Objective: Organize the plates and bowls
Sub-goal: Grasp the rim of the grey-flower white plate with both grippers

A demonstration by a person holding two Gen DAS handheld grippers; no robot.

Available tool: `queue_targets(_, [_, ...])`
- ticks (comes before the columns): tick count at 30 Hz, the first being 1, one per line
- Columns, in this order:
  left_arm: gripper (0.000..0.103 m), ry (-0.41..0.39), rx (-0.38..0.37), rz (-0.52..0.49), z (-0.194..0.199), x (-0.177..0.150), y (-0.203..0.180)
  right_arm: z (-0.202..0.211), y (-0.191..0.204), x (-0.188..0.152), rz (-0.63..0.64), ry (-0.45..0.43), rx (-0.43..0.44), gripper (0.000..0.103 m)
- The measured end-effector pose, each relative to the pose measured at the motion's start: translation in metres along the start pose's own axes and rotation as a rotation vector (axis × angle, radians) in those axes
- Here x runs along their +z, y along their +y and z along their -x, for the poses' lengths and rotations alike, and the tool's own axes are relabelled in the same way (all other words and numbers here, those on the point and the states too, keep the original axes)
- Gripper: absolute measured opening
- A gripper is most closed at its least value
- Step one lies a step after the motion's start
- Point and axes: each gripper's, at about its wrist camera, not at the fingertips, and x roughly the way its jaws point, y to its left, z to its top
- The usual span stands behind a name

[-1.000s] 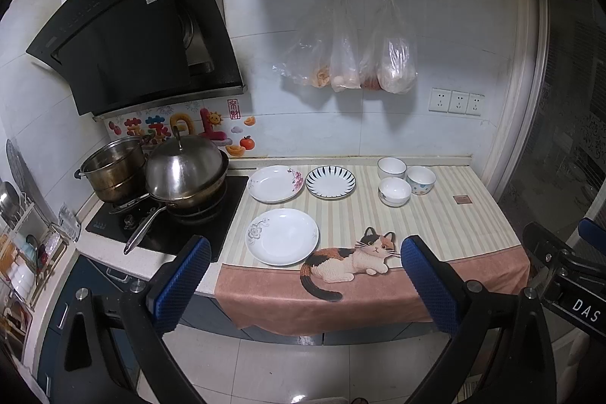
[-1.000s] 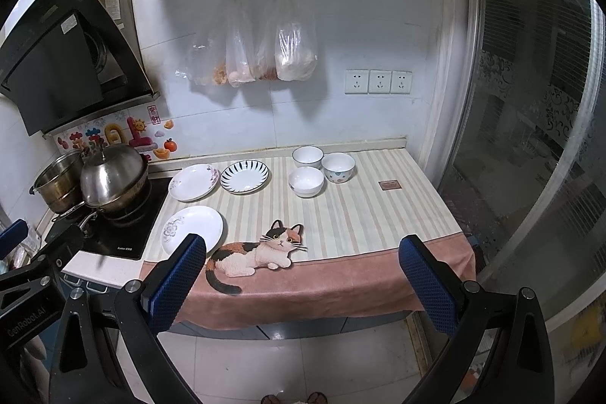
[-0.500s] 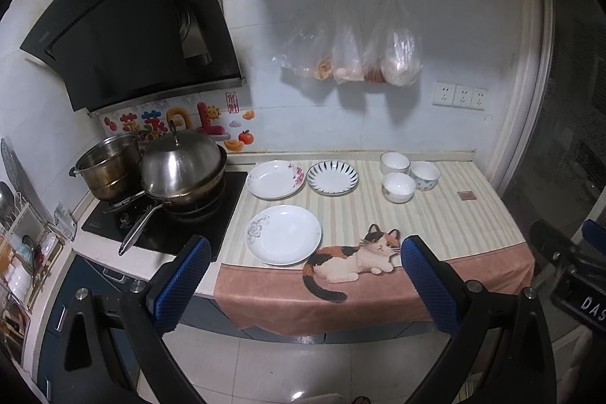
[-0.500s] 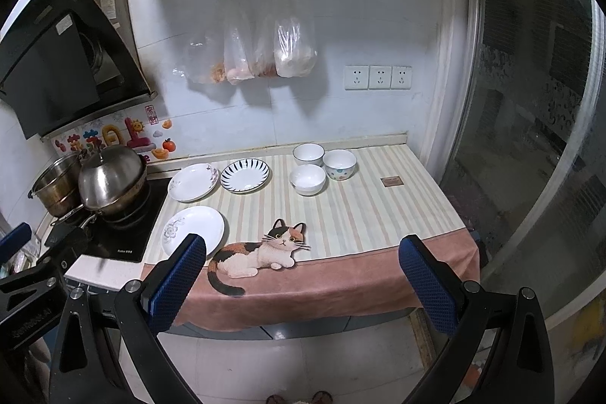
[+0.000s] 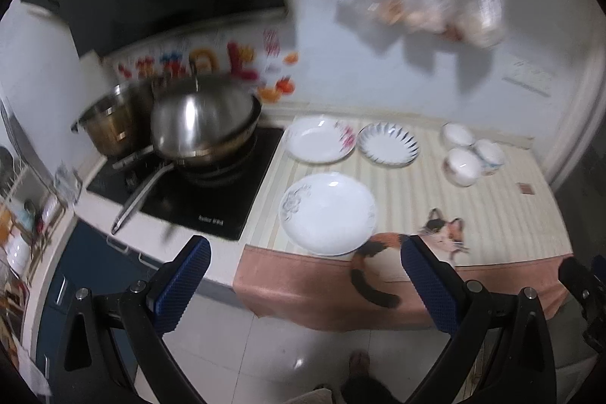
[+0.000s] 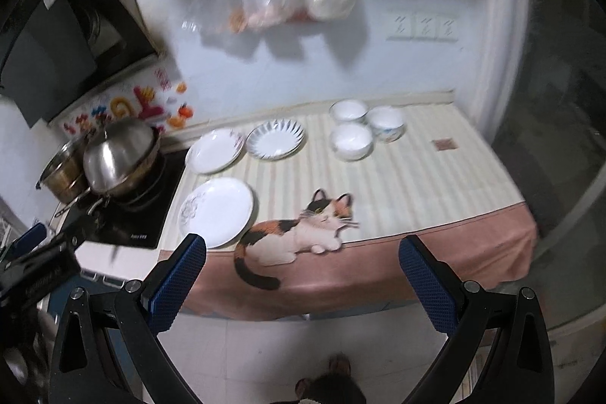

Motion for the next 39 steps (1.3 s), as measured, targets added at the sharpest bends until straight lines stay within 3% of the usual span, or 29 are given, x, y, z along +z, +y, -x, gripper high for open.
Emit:
queue_targets(6, [0.103, 0.167, 0.030, 0.045, -0.110, 0.016, 0.021, -0.125, 0.018, 0.025, 0.062, 0.121, 0.094, 0.103])
queue_targets(10, [0.096, 0.308, 0.026, 0.079, -0.196, 0.022, 0.032, -0.231, 0.031, 0.044, 0.077, 0.243, 0.197, 0.103])
queue_targets(16, [0.075, 0.451, 0.017, 0.101, -0.299, 0.019, 0.036, -0.378, 0.055, 0.054, 0.101, 0.442, 0.299, 0.101])
queue_targets(19, [0.063, 0.509, -0.011, 0.127, -0.337, 0.016, 0.040, -0.431, 0.071, 0.048, 0.121, 0.519, 0.341, 0.094])
queue_targets(27, [0.052, 0.606, -0.020, 0.155, -0.386, 0.015, 0.049, -0.513, 0.089, 0.033, 0.104, 0.691, 0.411, 0.071])
queue_targets(30, [0.041, 0.627, -0.043, 0.172, -0.392, 0.012, 0.051, -0.524, 0.097, 0.025, 0.101, 0.732, 0.448, 0.060])
queue_targets(32, [0.038, 0.636, -0.042, 0.169, -0.393, 0.010, 0.050, -0.531, 0.102, 0.023, 0.100, 0.755, 0.476, 0.039])
queue_targets(33, [0.037, 0.631, -0.044, 0.170, -0.392, 0.010, 0.051, -0.536, 0.106, 0.021, 0.103, 0.767, 0.484, 0.034])
queue_targets(39, [0.035, 0.615, -0.041, 0.167, -0.383, 0.011, 0.049, -0.533, 0.104, 0.024, 0.126, 0.754, 0.473, 0.019])
